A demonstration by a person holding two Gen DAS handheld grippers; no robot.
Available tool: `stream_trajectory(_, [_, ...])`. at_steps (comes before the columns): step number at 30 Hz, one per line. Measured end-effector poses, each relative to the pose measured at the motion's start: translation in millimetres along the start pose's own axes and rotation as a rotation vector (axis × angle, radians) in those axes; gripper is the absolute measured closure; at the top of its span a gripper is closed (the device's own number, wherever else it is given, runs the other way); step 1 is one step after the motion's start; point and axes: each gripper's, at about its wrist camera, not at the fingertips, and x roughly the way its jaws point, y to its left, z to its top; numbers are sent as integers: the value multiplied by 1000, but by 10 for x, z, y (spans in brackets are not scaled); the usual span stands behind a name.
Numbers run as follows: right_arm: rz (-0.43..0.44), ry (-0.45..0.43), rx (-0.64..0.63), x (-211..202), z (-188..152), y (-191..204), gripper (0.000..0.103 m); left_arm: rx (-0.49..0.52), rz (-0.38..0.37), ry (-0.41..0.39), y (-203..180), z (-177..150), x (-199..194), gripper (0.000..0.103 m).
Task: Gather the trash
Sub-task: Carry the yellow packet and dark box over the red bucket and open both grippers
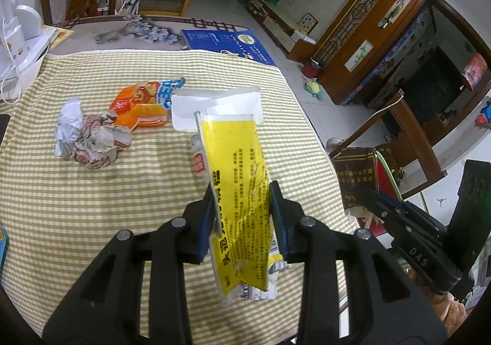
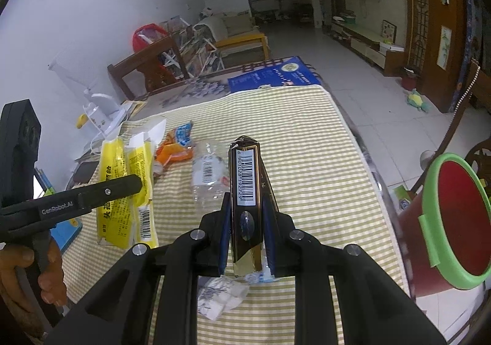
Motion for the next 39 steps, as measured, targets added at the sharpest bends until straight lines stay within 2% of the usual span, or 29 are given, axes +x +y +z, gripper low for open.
stream_trajectory(18, [-17,-6,29,-85,86,-567,85,17,0,13,-401,55,246,71])
stream_trajectory(31, [-11,-49,29,-227,222,-1036,85,42,19,-33,-949,154,373,71])
stream_trajectory(39, [-4,-65,49,-324,240,-1329,85,66,19,-30,-1274,157,477,71])
